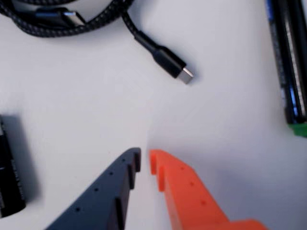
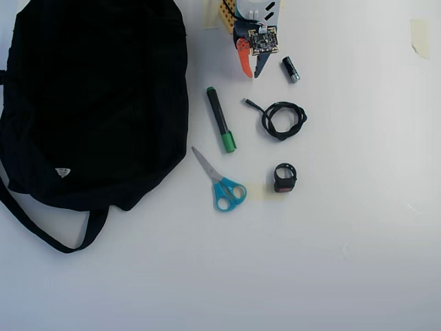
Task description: Put the bike light into the black bag
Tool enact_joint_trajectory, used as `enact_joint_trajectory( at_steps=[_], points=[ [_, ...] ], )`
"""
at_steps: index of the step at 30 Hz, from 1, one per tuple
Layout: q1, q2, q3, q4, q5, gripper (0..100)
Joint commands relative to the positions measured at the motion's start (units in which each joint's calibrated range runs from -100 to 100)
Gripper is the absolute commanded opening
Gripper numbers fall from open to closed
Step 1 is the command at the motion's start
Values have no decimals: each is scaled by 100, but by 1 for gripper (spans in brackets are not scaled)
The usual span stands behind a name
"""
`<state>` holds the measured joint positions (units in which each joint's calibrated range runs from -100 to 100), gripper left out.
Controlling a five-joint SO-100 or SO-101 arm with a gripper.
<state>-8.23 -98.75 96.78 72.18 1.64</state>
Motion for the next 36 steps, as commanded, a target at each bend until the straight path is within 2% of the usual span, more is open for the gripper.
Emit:
enact_joint_trajectory(
  at_steps=[1,31,36],
  points=[
    [-1413,-75,250,0,125,2],
    [-1391,-83,250,0,125,2],
    [-725,-83,250,9,125,2]
  ],
)
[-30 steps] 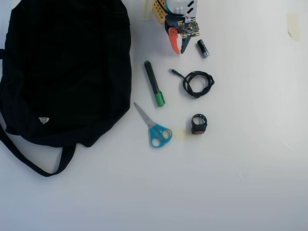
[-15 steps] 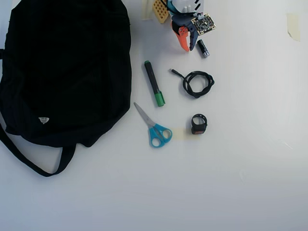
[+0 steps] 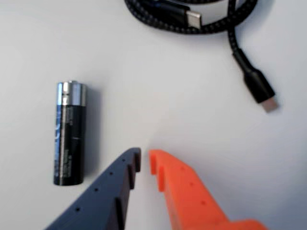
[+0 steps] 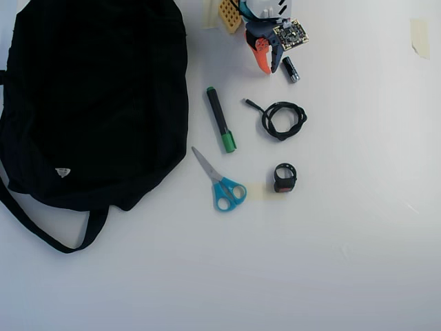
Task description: Put the bike light into the black bag
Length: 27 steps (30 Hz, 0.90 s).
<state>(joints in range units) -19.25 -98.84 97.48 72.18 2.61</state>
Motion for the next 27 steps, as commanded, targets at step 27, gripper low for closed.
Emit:
enact_joint_trajectory(
  at_steps=[27],
  points=[
    [1312,-66,-108,-930,22,3]
  ],
)
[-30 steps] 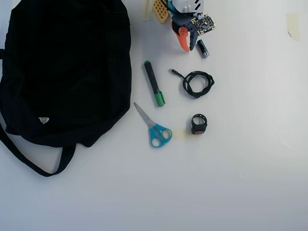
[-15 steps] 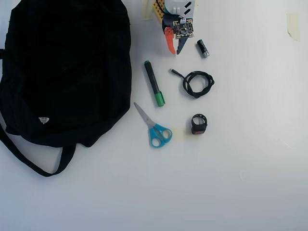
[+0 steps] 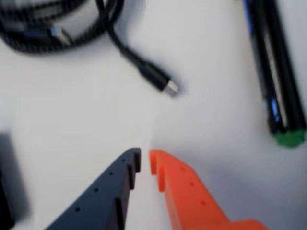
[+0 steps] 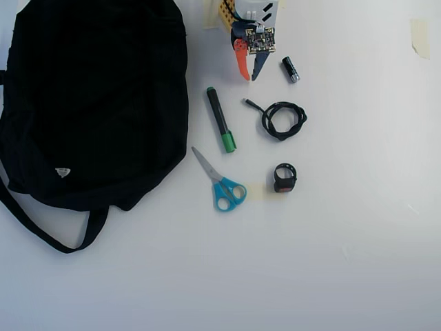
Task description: Put the bike light into the black bag
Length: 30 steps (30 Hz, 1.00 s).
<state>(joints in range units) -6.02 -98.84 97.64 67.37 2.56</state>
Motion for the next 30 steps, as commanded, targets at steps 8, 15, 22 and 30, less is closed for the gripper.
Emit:
enact_joint_trajectory(
  at_steps=[8,15,22,30],
  points=[
    [-48,50,-752,-2025,-26,3],
    [-78,1137,-1615,-3757,-31,3],
    [-18,2963,-3367,-4627,-183,3],
    [-18,5120,-5721,-4695,-146,3]
  ],
)
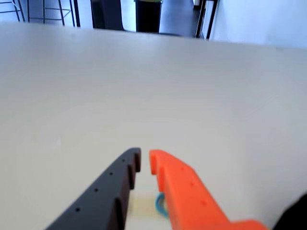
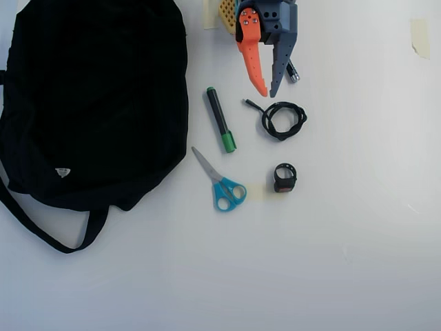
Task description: Put the bike light into the black bag
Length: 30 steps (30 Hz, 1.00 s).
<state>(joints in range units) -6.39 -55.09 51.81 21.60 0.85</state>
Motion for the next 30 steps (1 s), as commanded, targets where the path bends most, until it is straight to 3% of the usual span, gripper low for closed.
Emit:
enact_joint_trajectory(
  at_steps=[1,17,30],
  points=[
    [18,1027,-1461,-118,25,3],
    [48,4446,-4902,-127,25,3],
    [310,5251,-5262,-799,19,3]
  ],
)
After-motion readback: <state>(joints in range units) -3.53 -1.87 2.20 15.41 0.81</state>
